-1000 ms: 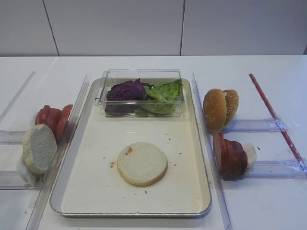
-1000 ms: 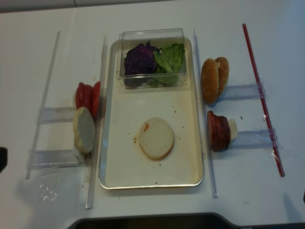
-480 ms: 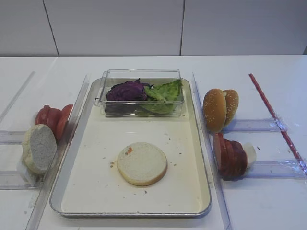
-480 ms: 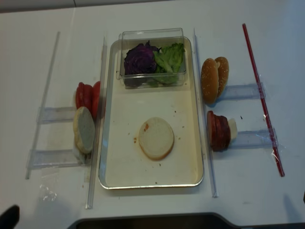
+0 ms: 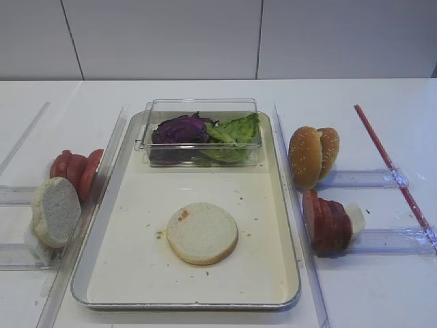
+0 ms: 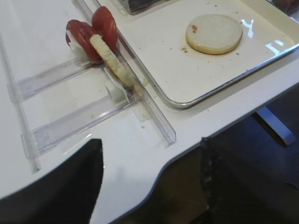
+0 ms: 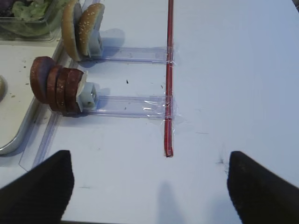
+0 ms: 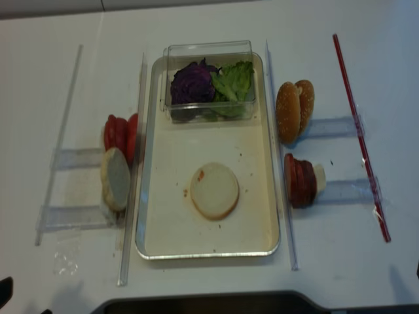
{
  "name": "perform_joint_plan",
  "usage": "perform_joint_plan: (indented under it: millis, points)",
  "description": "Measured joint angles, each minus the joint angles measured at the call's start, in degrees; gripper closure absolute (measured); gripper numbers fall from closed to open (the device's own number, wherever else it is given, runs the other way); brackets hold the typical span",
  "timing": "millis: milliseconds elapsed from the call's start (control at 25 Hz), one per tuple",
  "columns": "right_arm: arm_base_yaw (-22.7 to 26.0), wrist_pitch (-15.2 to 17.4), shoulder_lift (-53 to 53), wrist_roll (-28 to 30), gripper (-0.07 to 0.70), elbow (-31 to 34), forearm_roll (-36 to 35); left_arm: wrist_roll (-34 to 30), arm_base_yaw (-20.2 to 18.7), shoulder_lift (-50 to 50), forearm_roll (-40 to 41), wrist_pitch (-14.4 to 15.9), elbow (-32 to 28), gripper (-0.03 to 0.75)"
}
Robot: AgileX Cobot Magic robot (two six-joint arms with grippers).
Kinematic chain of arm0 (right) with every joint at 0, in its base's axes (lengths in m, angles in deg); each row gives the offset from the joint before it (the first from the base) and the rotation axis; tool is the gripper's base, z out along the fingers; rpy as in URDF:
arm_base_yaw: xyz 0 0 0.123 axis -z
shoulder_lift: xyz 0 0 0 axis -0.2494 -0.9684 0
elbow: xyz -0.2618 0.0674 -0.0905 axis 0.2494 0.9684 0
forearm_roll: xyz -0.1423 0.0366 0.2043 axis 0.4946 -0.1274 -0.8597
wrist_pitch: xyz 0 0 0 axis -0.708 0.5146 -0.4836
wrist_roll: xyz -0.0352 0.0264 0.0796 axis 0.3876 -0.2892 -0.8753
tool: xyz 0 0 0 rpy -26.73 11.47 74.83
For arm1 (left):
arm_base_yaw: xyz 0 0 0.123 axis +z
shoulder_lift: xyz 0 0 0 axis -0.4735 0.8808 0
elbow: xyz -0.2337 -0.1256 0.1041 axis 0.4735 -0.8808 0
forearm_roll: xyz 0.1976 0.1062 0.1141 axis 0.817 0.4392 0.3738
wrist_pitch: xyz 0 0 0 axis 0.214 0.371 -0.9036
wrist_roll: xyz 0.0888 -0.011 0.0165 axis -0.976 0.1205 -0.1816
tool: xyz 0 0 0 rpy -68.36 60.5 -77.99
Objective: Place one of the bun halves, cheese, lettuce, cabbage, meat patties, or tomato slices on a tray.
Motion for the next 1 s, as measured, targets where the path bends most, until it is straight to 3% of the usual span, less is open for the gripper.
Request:
perform_joint_plan:
  millis: [280, 600, 800, 1000]
  points:
    - [0.00, 0.00, 0.00, 0.00, -0.056, 0.00, 0.00, -0.59, 0.00, 0.00, -0.46, -3.37, -2.84, 0.264]
    - [0.00, 0.00, 0.00, 0.00, -0.056, 0.00, 0.00, 0.17, 0.00, 0.00, 2.00, -2.25, -4.04, 0.265]
    - [0.00, -0.11, 0.00, 0.00, -0.056, 0.00, 0.00, 5.98, 0.00, 0.00, 5.42, -2.25, -4.07, 0.264]
    - [0.00, -0.11, 0.00, 0.00, -0.056, 0.00, 0.00, 7.86, 0.00, 0.00, 6.68, -2.25, -4.07, 0.264]
